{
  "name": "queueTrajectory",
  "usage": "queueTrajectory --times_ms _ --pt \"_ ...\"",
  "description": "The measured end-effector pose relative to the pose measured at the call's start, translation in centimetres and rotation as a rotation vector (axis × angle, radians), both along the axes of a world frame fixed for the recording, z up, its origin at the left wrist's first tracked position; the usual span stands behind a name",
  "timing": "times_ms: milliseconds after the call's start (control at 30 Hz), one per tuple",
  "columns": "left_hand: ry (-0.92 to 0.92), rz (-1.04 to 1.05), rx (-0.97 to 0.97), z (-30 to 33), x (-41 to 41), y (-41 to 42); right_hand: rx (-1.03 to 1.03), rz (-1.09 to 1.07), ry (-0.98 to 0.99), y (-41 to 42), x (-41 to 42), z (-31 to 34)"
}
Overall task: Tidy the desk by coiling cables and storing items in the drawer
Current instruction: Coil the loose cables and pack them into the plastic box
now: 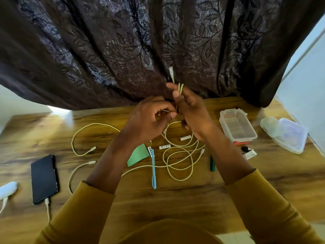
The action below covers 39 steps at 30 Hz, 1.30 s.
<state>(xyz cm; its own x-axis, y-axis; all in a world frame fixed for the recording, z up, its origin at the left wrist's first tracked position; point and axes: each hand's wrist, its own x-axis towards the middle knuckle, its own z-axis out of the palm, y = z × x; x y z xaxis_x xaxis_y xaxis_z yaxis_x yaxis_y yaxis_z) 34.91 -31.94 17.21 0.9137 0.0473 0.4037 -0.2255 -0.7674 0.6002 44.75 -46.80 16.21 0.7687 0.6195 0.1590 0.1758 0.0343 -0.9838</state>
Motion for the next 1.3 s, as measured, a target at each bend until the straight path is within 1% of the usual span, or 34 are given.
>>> queueTrajectory --times_ms 100,167,267,333,433,500,600,667,800,933,1067,1167,1233,1300 --pt "-0.02 -0.023 0.007 -0.1 0.0 -0.3 0.053 -0.109 -0.1 0.7 -0.1 -0.2" --pt "-0.022 -0.041 0.013 -0.3 0.0 -0.4 0.078 -0.118 -0.134 1.1 -0.2 -0.5" --pt "-0.031 -0.038 0.006 -0.5 0.0 -0.5 0.05 -0.107 -0.135 1.0 -0.5 -0.8" --pt "-0.047 -0.032 -0.041 -0.5 0.0 -0.4 -0.001 -0.052 -0.068 0.6 -1.0 -0.4" --pt "-0.059 -0.032 -0.116 -0.7 0.0 0.1 -0.076 0.083 0.117 0.0 -1.5 0.0" --pt "-0.064 -0.009 -0.119 -0.7 -0.1 0.6 -0.069 0.167 0.155 0.0 -1.2 -0.1" --pt "-0.064 0.037 -0.092 -0.3 -0.1 1.1 -0.057 0.26 0.075 0.2 -0.9 -0.7" --pt "-0.08 0.032 -0.074 0.0 0.0 1.4 -0.056 0.29 0.039 0.2 -0.7 -1.0" --pt "-0.061 0.069 -0.147 1.0 -0.2 2.3 -0.132 0.31 -0.046 -0.3 -0.8 -0.9" --pt "-0.041 0.104 -0.128 1.9 0.0 3.5 -0.2 0.332 -0.063 -0.5 -1.5 -1.1" --pt "-0.037 0.055 -0.145 2.7 0.4 4.0 -0.213 0.368 -0.035 -0.6 -2.1 -0.7" --pt "-0.005 0.034 -0.209 2.7 0.8 4.3 -0.17 0.43 0.015 -0.7 -2.4 -0.1" --pt "-0.003 -0.007 -0.265 2.5 1.1 4.6 -0.099 0.497 0.102 -0.9 -2.3 0.3" --pt "0.028 -0.057 -0.384 2.0 1.3 5.0 0.008 0.565 0.254 -1.2 -2.2 0.6"
